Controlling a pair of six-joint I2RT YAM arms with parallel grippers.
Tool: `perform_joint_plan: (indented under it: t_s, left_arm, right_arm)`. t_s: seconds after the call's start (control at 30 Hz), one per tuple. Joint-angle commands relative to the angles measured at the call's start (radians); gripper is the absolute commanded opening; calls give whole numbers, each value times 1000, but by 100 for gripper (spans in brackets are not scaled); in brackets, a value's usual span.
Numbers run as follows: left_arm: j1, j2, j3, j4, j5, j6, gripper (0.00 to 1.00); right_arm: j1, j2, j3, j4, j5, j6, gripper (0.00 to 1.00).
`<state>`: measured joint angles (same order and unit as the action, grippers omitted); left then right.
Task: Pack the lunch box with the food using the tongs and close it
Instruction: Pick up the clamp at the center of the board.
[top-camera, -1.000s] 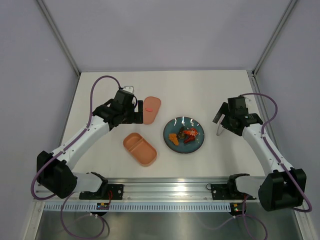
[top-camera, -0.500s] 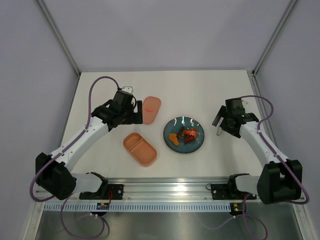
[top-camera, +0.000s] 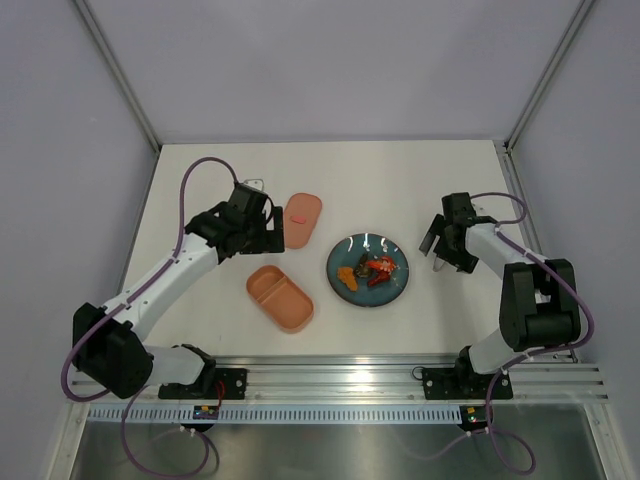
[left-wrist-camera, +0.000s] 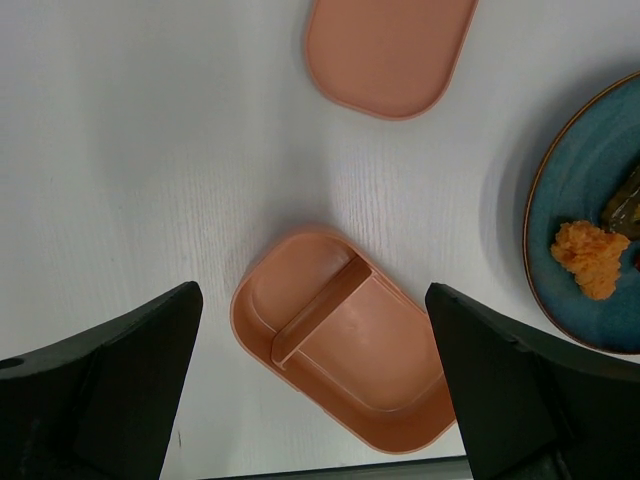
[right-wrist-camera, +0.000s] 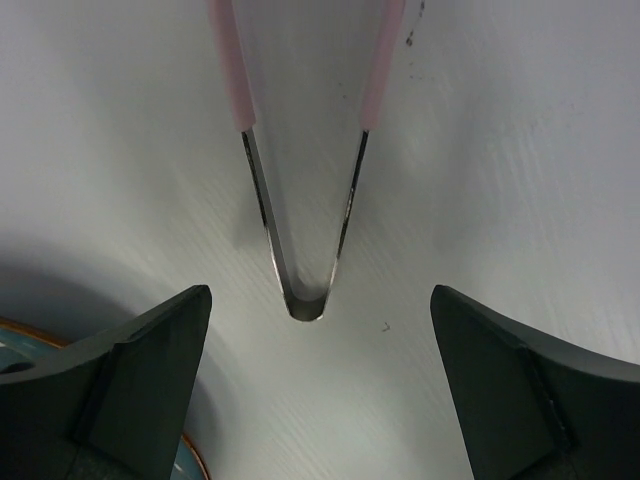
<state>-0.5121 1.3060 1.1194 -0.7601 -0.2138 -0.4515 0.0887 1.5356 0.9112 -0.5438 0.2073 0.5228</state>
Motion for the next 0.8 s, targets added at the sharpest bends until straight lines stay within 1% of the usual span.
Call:
perform_joint_plan:
  t_s: [0.0,0.03,0.07,0.13,0.17,0.2,0.27,0.3,0.4,0.5,0.6,0.63,0.67,0.7,0.77]
  left_arm:
    - [12,6,-10,7,-15,-32,99]
    - [18,6,-15,2,-13,-42,99]
    - [27,-2,-20,2,-1,-49,99]
    - [81,-13,-38,4,22,-56,99]
    - [108,-19,-61,7,65,-64,99]
    - [171,-36,-75,16,89,-65,99]
    - [231,-53,-105,21,144,-70,99]
    - [268,-59,-112,19,149,-72,99]
    - [288,-68,-119,8,139,-81,99]
    - [288,-68,-131,11,151,-105,99]
    - [293,-68,-165,8,163,-128,99]
    - [293,-68,-180,4,165,-139,99]
    - [294,-70,-190,-2,171,-145,99]
    - [296,-73,-197,-13,172,-150,99]
    - [296,-89,-231,-22,183,-170,99]
  right_arm:
    - [-9,35,25,111,1,-46,98]
    - [-9,52,26,122,4,-61,95]
    - [-13,61,29,137,6,-69,94]
    - [-18,87,38,153,4,-86,89]
    - [-23,96,40,160,0,-89,86]
    - [-32,107,52,169,-3,-93,84]
    - [-47,138,63,179,-12,-98,80]
    - [-65,147,81,179,-26,-104,79]
    - [-78,173,113,186,-33,-127,75]
    - [-76,207,143,179,-32,-142,73]
    - [-76,230,164,179,-51,-144,62]
    - [-78,232,167,177,-54,-145,53]
    - [-78,230,170,176,-60,-144,48]
    - [-76,228,169,173,-75,-145,44]
    - [-76,219,167,168,-82,-136,43]
